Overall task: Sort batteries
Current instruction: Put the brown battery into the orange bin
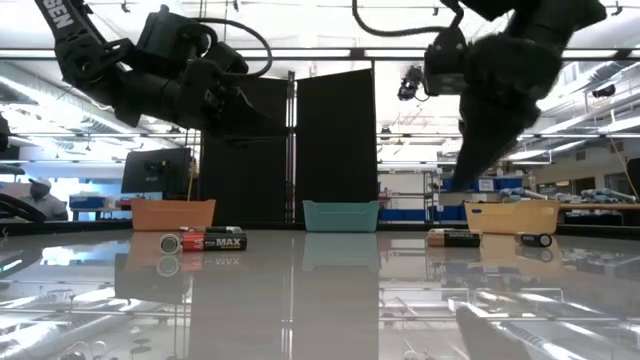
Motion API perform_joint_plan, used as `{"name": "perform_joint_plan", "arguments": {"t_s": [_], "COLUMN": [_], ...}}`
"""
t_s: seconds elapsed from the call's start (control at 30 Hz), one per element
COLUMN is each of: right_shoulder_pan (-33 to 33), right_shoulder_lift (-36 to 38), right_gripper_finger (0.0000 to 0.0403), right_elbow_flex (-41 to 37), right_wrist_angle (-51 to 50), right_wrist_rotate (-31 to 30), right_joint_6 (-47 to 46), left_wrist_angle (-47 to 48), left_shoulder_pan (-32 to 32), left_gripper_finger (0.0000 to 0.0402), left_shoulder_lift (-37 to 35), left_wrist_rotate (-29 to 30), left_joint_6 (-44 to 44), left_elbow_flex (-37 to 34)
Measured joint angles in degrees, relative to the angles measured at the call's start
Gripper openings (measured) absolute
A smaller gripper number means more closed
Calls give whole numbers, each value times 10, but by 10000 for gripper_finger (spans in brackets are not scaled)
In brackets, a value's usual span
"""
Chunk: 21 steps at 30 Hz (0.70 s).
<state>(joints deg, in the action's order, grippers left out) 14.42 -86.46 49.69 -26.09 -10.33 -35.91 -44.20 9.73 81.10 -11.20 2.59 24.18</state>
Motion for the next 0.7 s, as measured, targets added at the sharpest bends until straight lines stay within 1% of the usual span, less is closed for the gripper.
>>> {"name": "perform_joint_plan", "arguments": {"t_s": [0.2, 0.33, 0.47, 0.7], "right_shoulder_pan": [10, 4, 0, -3], "right_shoulder_lift": [-50, -64, -70, -90], "right_gripper_finger": [139, 168, 173, 159], "right_elbow_flex": [0, 0, 0, 0], "right_wrist_angle": [6, 4, 2, 11], "right_wrist_rotate": [-4, -5, -11, -12], "right_joint_6": [-15, -8, 4, 26], "left_wrist_angle": [2, 3, 3, 15], "left_shoulder_pan": [0, 0, 0, 0], "left_gripper_finger": [16, 16, 16, 16], "left_shoulder_lift": [0, 0, 0, 0], "left_wrist_rotate": [0, 0, 0, 0], "left_joint_6": [-1, -1, -1, -14], "left_elbow_flex": [0, 0, 0, 0]}}
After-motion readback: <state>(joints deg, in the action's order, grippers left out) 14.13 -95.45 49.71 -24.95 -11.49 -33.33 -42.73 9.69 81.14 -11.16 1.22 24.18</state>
